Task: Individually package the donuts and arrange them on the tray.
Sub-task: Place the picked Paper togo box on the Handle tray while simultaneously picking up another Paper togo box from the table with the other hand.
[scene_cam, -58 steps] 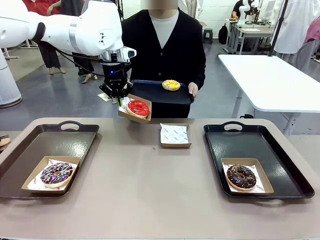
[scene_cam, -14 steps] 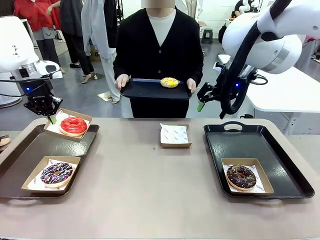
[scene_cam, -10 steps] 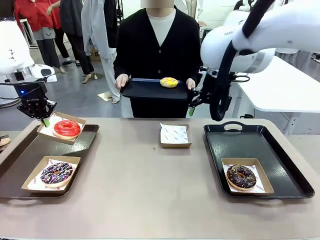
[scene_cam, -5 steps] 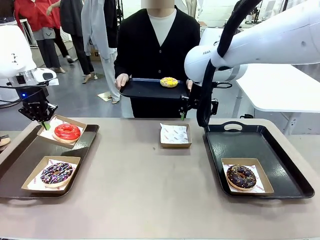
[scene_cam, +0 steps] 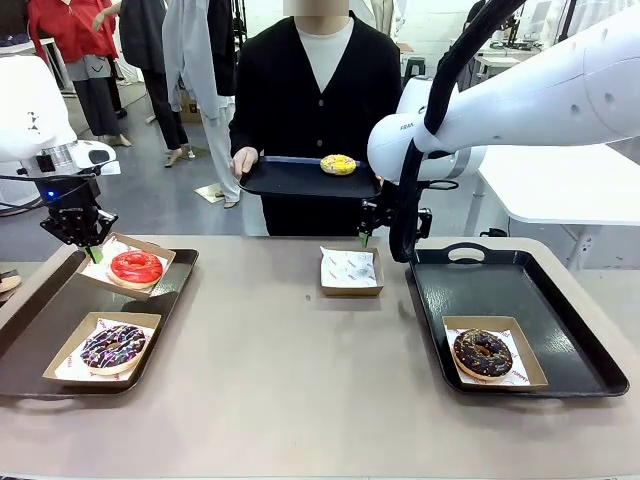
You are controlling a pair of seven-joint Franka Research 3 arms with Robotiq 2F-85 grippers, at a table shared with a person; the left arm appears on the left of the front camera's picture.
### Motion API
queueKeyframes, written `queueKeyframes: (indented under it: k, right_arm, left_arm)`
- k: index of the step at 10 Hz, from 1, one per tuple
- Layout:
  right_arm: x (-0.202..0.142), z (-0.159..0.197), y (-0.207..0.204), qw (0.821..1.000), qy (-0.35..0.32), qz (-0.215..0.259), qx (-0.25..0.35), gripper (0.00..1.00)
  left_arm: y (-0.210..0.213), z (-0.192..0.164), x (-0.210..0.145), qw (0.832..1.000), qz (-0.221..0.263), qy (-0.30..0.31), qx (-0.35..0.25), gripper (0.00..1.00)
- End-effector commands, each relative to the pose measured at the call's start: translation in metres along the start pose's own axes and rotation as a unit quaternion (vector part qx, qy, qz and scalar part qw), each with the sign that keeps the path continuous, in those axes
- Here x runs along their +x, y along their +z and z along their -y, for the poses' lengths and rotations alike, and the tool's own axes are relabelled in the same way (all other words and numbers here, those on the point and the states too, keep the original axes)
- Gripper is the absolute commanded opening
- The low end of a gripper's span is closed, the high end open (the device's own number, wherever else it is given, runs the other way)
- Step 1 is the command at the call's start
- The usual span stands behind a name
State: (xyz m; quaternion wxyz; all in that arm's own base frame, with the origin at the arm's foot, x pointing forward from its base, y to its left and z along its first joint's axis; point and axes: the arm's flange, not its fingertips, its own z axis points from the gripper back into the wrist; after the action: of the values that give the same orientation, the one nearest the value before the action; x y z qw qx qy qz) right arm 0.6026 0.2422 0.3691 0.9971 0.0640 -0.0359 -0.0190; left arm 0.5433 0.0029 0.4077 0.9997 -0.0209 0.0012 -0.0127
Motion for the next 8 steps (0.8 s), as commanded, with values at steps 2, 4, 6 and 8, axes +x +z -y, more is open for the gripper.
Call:
queueKeyframes:
  k: [2, 4, 6, 8]
  right_arm:
    - [0.000, -0.001, -0.017, 1.000, 0.010, 0.011, -0.004, 1.00]
    - [-0.002, -0.002, -0.024, 1.000, 0.013, 0.010, -0.007, 1.00]
    - [-0.003, -0.002, -0.030, 1.000, 0.017, 0.007, -0.010, 1.00]
    - [-0.003, 0.000, -0.035, 1.000, 0.019, 0.004, -0.013, 1.00]
  left_arm:
    - [-0.005, 0.003, 0.005, 1.000, 0.012, -0.012, 0.017, 0.01]
    - [-0.010, 0.009, 0.010, 1.000, 0.013, -0.003, 0.024, 0.01]
    - [-0.013, 0.017, 0.016, 1.000, 0.013, 0.014, 0.020, 0.01]
    - [-0.015, 0.021, 0.020, 0.999, 0.011, 0.031, 0.015, 0.01]
